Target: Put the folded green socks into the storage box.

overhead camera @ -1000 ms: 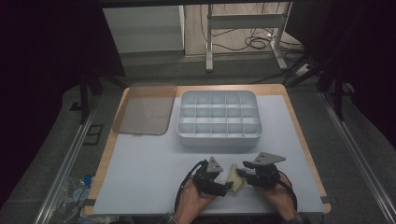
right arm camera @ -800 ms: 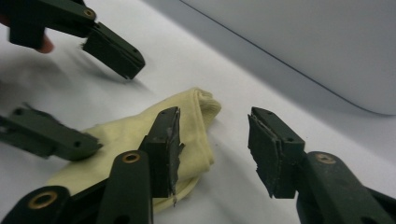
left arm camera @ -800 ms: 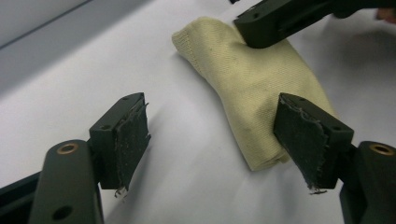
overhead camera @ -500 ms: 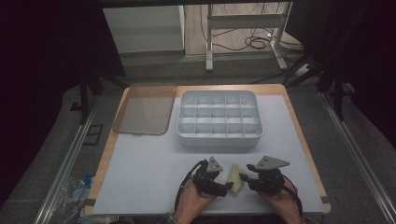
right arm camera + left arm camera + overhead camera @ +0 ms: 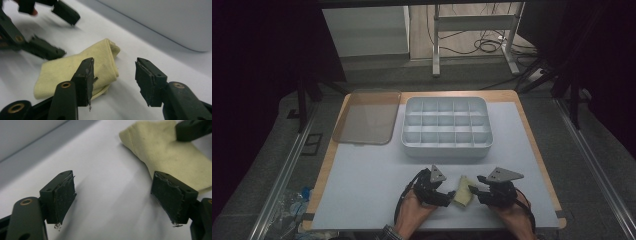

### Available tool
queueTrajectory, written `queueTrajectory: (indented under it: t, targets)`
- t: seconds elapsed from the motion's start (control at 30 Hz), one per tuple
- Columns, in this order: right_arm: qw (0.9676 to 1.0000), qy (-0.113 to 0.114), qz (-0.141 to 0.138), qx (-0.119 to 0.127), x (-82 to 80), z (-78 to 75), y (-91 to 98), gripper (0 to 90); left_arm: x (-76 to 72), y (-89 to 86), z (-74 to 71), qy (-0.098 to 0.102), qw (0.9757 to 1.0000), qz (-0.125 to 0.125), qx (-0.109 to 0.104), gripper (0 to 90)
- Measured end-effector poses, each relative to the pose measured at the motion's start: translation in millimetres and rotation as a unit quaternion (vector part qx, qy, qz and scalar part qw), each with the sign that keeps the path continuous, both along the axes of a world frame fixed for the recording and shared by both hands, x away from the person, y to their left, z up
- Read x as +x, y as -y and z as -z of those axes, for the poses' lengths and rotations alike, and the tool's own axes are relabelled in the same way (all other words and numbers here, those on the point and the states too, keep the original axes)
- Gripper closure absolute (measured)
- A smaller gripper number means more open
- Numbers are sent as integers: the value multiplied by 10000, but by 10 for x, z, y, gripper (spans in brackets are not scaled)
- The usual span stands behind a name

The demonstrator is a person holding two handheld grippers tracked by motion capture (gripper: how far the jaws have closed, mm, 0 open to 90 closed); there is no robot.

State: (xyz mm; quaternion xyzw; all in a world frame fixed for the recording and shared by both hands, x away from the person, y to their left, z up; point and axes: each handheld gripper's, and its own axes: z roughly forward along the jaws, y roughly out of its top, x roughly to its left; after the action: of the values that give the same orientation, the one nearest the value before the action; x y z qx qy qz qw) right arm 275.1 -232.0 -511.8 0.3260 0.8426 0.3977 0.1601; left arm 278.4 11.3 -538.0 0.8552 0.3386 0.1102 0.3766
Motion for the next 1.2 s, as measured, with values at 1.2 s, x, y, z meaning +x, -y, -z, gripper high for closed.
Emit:
queueTrajectory:
  t: [1.2]
  targets:
    - [9996,-136,240,90,-1,-86,157,453,-211,4,-52,97,9998,42,187,141]
